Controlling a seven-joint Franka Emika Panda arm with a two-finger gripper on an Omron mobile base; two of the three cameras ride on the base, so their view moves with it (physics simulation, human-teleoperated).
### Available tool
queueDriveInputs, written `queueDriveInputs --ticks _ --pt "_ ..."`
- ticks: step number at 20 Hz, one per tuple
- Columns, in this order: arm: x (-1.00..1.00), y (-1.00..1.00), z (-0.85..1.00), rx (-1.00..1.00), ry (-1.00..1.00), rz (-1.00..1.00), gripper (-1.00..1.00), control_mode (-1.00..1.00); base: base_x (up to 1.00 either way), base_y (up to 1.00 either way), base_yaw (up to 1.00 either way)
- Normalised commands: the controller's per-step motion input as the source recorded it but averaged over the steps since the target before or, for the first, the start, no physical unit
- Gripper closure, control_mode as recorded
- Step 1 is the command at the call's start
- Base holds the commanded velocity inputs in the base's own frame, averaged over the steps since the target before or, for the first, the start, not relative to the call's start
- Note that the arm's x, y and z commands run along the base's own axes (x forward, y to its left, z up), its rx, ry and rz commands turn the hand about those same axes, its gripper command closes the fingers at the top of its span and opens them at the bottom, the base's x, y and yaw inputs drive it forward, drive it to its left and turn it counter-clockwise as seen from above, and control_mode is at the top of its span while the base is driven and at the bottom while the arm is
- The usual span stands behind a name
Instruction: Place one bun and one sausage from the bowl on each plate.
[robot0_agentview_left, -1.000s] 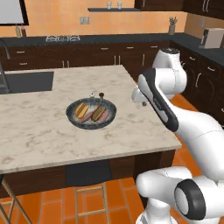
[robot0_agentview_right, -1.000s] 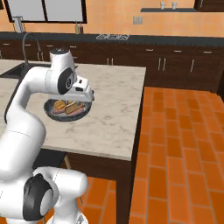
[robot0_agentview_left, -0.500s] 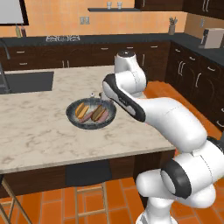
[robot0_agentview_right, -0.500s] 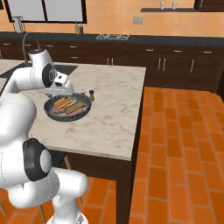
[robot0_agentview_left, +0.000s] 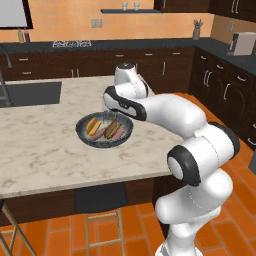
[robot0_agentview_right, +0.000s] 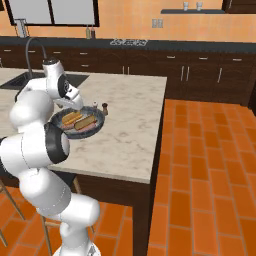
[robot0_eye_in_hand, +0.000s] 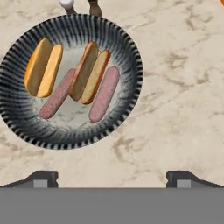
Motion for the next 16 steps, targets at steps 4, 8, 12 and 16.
queueDriveInputs --ticks 4,8,12,16 --pt "0.66 0.01 -0.56 0.08 0.01 -0.06 -1.00 -1.00 0.00 0.00 0.00" --pt "0.22 0.11 -0.21 -0.03 0.05 0.02 -1.00 -1.00 0.00 0.00 0.00" --pt "0.74 0.22 -0.53 -0.07 0.09 0.00 -1.00 -1.00 0.00 0.00 0.00" --pt "0.68 0.19 -0.47 -0.03 0.19 0.00 -1.00 -1.00 0.00 0.00 0.00"
